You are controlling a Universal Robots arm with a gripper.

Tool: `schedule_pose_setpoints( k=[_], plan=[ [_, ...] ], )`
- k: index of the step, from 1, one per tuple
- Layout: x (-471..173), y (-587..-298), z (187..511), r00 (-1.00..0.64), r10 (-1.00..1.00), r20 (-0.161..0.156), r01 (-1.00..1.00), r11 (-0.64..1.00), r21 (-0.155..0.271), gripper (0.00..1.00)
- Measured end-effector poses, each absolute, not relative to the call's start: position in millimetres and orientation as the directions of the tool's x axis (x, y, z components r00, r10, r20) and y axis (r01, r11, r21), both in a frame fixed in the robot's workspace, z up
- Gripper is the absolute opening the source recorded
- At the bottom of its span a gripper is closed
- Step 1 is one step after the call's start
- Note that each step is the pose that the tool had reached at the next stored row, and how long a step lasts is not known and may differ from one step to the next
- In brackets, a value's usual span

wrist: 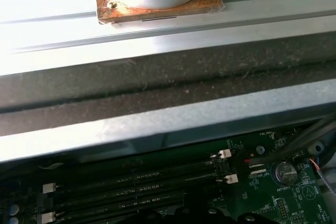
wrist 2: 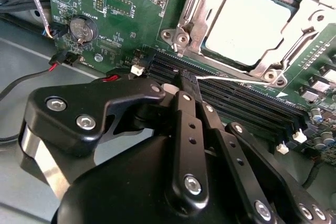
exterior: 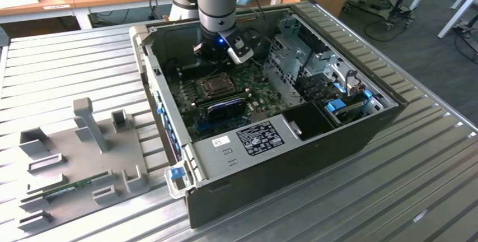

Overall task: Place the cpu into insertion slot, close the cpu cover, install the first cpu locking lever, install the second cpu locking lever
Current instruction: 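Install the first cpu locking lever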

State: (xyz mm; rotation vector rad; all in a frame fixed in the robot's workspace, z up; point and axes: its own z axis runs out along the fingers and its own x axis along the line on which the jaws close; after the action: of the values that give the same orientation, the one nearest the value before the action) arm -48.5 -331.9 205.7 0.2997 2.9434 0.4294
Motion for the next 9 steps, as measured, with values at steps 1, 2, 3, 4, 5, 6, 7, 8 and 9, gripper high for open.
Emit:
schedule_pose_setpoints(
  k=[1,2,3,4,5,6,7,8,9],
  plan=[
    [-49.1,-331.9,205.7,-0.968,0.220,-0.121,0.176,0.939,0.296,0.10],
    [-49.7,-331.9,205.7,-0.968,0.221,-0.121,0.177,0.938,0.296,0.10],
    [-50.2,-331.9,205.7,-0.967,0.223,-0.122,0.179,0.938,0.297,0.10],
    [-50.8,-331.9,205.7,-0.967,0.224,-0.123,0.180,0.938,0.297,0.10],
    [-51.4,-331.9,205.6,-0.966,0.226,-0.123,0.181,0.938,0.297,0.10],
    [-51.8,-331.9,205.7,-0.966,0.227,-0.124,0.182,0.937,0.297,0.10],
    [-52.0,-331.9,205.6,-0.966,0.228,-0.124,0.183,0.937,0.297,0.10],
    [-52.0,-331.9,205.6,-0.965,0.231,-0.125,0.186,0.937,0.297,0.10],
    [-52.0,-331.9,205.5,-0.964,0.236,-0.125,0.190,0.936,0.297,0.10]
  ],
)
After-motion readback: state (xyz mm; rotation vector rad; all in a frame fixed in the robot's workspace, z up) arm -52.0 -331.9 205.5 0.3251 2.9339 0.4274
